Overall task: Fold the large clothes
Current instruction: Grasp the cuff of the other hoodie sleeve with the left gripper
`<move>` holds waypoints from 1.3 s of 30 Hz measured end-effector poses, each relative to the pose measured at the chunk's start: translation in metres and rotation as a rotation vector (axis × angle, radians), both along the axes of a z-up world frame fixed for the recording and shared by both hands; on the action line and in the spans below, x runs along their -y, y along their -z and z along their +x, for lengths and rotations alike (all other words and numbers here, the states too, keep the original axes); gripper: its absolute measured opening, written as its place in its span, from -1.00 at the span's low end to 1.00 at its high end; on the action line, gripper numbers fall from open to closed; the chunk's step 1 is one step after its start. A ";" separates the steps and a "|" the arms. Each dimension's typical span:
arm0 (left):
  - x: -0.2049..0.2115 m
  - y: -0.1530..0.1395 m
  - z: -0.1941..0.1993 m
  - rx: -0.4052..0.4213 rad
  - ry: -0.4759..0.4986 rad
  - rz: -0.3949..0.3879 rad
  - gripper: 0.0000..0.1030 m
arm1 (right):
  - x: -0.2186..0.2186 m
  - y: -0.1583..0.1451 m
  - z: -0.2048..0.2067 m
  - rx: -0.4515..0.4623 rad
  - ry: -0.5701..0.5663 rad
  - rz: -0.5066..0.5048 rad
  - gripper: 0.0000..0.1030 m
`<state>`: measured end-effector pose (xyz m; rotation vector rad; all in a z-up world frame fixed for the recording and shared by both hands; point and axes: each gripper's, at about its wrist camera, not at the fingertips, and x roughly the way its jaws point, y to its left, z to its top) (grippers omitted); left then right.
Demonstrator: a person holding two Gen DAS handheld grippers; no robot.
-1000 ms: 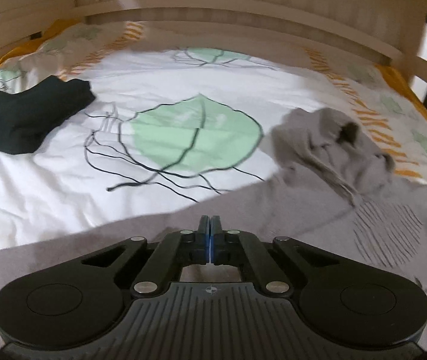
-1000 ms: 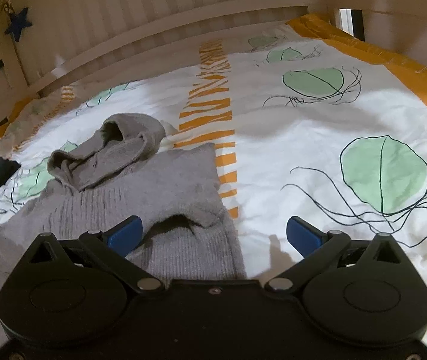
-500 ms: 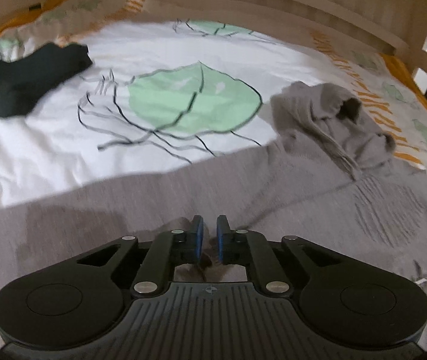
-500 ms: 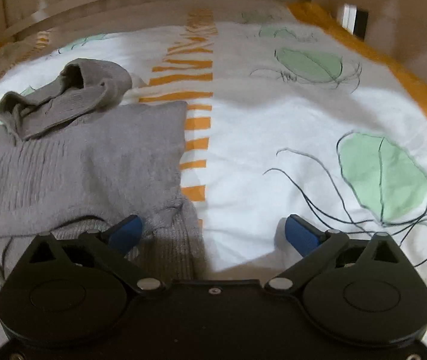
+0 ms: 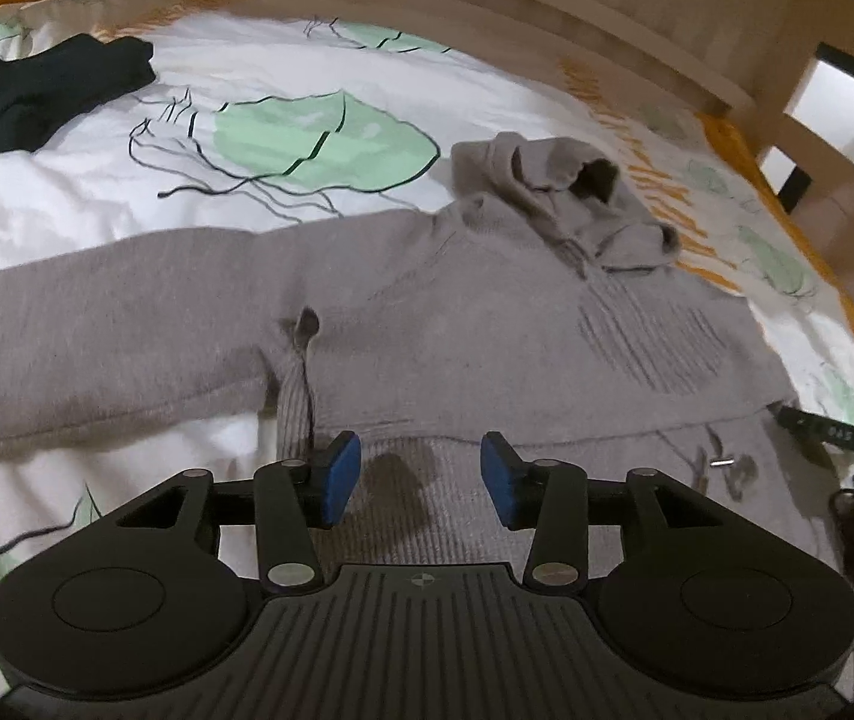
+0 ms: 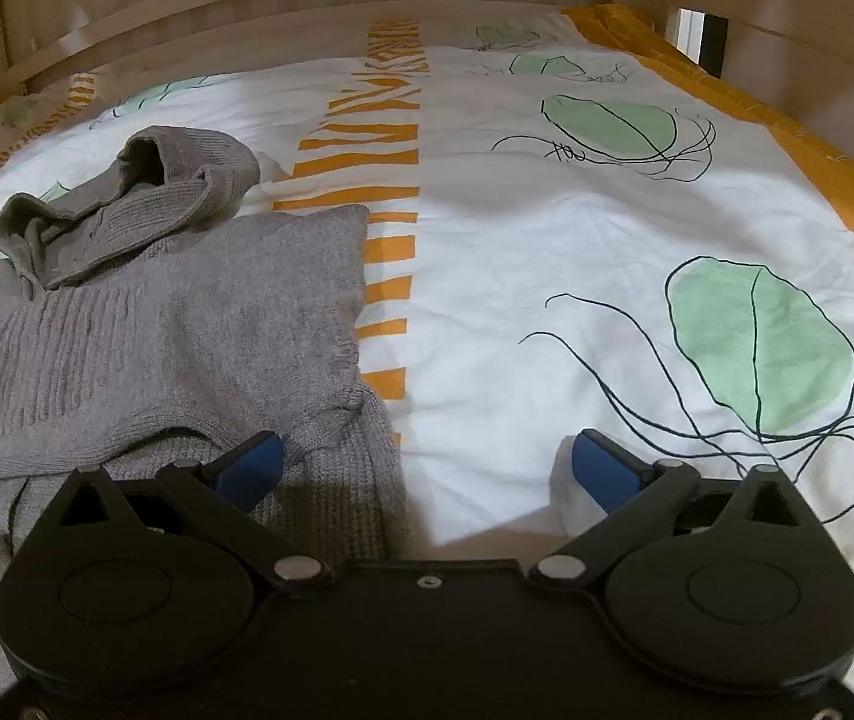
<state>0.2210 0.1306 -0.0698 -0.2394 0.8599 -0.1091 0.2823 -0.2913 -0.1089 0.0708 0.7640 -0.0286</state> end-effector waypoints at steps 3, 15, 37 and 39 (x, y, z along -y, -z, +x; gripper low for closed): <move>-0.005 0.008 0.010 -0.025 -0.040 0.004 -0.16 | 0.000 0.000 0.000 0.002 0.000 0.000 0.97; -0.017 0.023 0.025 -0.028 -0.165 -0.168 -0.48 | -0.001 0.001 -0.001 0.007 0.003 -0.005 0.98; -0.025 -0.001 0.007 0.008 -0.153 -0.018 -0.55 | -0.017 -0.004 -0.001 0.028 -0.039 -0.020 0.96; -0.033 -0.012 -0.004 0.048 -0.144 -0.028 -0.40 | -0.016 -0.009 -0.005 0.048 -0.035 -0.013 0.96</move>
